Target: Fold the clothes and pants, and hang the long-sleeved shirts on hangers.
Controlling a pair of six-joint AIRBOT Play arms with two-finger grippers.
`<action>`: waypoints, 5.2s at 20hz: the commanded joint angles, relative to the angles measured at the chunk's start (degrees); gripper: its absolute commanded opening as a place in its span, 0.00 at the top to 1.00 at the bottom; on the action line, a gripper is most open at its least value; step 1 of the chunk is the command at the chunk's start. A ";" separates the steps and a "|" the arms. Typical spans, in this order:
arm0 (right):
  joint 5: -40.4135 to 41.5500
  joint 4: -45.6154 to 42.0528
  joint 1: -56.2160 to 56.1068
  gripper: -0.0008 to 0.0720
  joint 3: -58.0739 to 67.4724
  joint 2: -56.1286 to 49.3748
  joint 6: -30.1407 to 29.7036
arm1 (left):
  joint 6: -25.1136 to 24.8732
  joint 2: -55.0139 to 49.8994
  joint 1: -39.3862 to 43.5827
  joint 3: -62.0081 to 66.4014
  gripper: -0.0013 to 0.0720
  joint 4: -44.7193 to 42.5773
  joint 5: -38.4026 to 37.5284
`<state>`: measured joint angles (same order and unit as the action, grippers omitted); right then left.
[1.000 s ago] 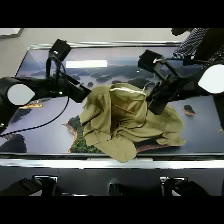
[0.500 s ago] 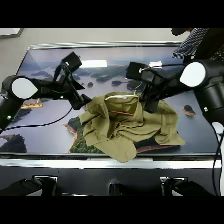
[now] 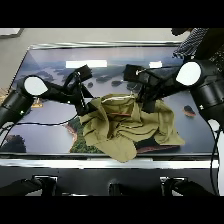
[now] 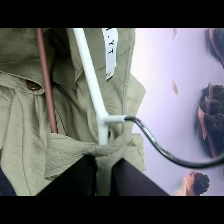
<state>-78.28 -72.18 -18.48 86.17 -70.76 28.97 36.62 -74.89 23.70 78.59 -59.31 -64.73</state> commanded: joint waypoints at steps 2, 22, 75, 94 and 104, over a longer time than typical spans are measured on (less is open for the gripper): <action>0.00 0.66 -0.04 0.94 0.04 0.24 -0.33 | -3.72 -2.21 -0.04 0.00 0.43 0.70 0.20; -0.61 -13.94 0.59 0.53 0.04 7.82 19.12 | -3.65 1.05 -1.51 0.04 0.94 0.63 4.46; 7.56 31.93 26.45 0.35 -1.18 -20.85 -20.94 | -3.67 5.60 -0.39 0.04 0.94 0.66 6.71; -0.28 24.20 26.45 0.94 -1.09 -12.63 -18.58 | -3.26 5.62 -0.39 0.04 0.45 0.68 6.80; -6.40 7.91 26.45 0.94 -1.07 4.22 -4.55 | 11.69 6.36 -1.40 1.90 0.15 0.63 16.83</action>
<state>-82.70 -58.57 7.94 85.06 -71.02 19.27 41.41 -68.79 22.94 79.75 -58.54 -52.69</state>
